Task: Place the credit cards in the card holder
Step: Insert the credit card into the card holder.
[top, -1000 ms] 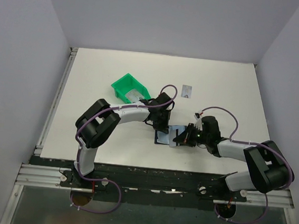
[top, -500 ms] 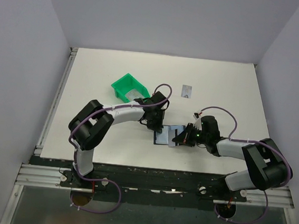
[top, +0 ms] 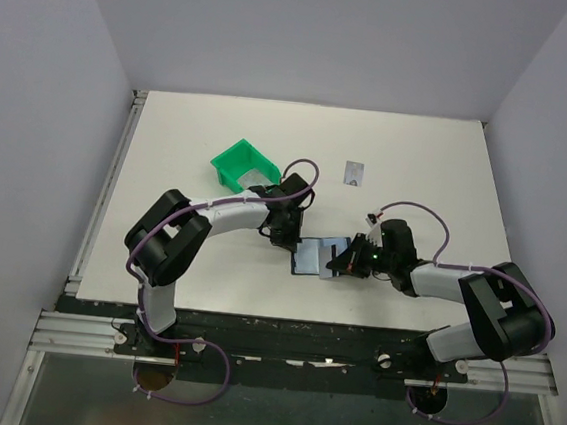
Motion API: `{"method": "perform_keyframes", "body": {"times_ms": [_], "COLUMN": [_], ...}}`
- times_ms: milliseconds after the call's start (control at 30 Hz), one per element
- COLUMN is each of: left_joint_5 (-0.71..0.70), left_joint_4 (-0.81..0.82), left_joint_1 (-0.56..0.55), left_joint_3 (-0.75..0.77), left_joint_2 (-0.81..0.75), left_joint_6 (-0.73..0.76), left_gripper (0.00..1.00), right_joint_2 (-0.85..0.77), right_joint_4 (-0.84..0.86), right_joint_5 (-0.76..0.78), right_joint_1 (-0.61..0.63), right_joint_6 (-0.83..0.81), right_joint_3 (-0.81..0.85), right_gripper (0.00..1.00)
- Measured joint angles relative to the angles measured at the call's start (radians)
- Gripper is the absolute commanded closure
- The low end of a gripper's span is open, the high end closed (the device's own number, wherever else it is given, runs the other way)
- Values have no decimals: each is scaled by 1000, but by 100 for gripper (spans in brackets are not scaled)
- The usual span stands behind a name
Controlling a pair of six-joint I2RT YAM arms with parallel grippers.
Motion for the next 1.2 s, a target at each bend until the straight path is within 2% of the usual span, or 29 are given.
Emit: {"method": "perform_keyframes", "body": {"times_ms": [600,1200], "left_joint_5": [-5,-5], "left_joint_4": [-3,-3], "left_joint_1": [0,0], "left_joint_3": [1,1], "left_joint_2": [0,0], "left_joint_6": [15,19], "left_gripper": [100,100], "right_joint_2": [-47,77], "right_joint_4": [-76,-53], "right_joint_5": [-2,-68], "right_joint_1": [0,0], "right_joint_6": [-47,-44], "right_joint_3": [34,91], "right_gripper": [100,100]}}
